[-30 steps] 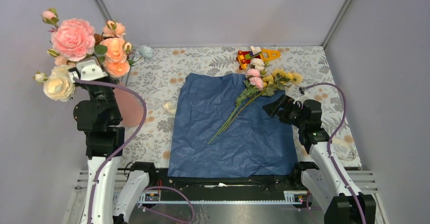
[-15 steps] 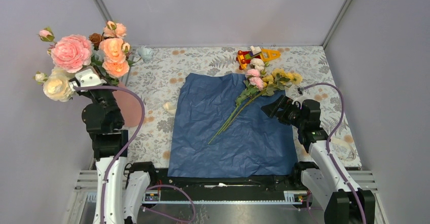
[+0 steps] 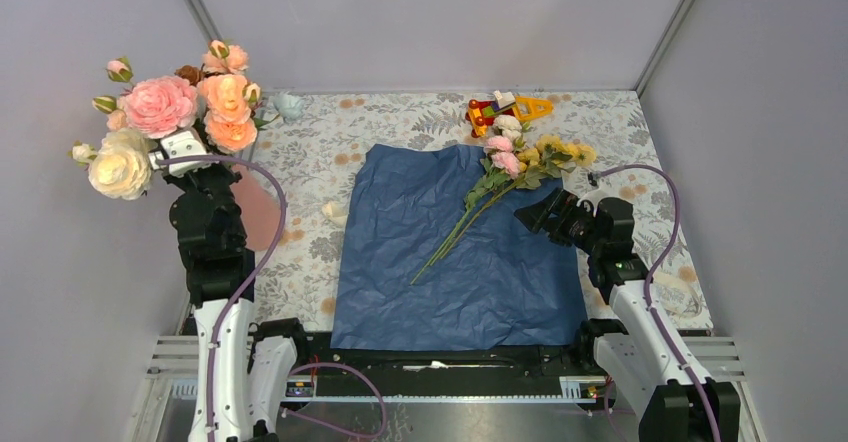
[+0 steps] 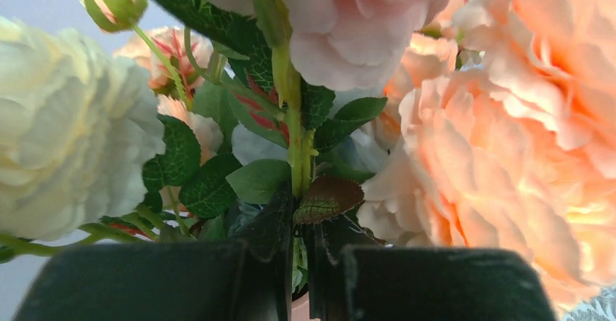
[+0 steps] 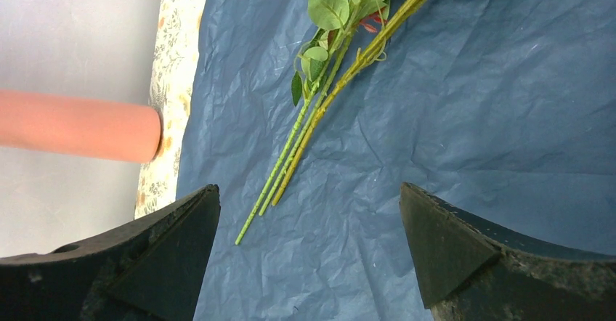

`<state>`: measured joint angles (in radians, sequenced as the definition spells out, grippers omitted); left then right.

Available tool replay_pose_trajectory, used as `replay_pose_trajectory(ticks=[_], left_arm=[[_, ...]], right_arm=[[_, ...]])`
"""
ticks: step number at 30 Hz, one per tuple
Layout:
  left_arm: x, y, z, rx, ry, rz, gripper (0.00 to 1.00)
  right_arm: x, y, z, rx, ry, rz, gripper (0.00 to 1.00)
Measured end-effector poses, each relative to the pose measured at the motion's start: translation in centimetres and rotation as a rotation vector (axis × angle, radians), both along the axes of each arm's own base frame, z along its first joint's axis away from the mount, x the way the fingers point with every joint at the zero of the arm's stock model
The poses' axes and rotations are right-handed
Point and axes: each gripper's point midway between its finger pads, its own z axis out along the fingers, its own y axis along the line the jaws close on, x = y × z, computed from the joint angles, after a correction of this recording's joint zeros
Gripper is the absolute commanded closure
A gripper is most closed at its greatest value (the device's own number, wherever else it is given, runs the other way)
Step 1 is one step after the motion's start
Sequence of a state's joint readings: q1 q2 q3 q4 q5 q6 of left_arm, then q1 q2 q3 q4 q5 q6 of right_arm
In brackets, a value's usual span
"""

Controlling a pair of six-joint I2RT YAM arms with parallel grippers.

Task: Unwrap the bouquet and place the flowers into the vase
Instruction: Insert the fake flower into the vase.

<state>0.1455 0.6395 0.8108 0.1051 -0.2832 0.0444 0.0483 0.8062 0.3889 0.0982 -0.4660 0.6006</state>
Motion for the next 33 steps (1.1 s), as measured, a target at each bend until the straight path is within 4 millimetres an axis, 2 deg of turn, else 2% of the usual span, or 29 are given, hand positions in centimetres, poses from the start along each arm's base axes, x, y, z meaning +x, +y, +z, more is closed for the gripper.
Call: replay_pose_trajectory(ticks=[7,18,23,26,33], left_arm=[[0.3,0.1,-2.2,-0.048,0.072,-0.002,1.0],[0.2,0.0,-3.1,-0.095,0.102,-0.014,1.0],[0.8,0.2,-6.1,-0.12,0.212,-0.006,1.0],[1.1,0.2,-7.0,-0.129,0.244,-0.004,1.0],[0.5,0.1,-7.2,-0.133,0.253,-0.008,0.92]], right_arm=[[-0.2,0.0,-0.1,0.001,0.001,0.001,0.0],[-0.3,0.2,-0.1,0.01,0.003,0.008,0.0],[-0.3,0.3,0.1,0.018,-0.001,0.015,0.0],[-0.3,0.4,0.2,0.023,-0.005,0.017,0.0],[-0.3,0.4,0.3,0.027,-0.003,0.016,0.0]])
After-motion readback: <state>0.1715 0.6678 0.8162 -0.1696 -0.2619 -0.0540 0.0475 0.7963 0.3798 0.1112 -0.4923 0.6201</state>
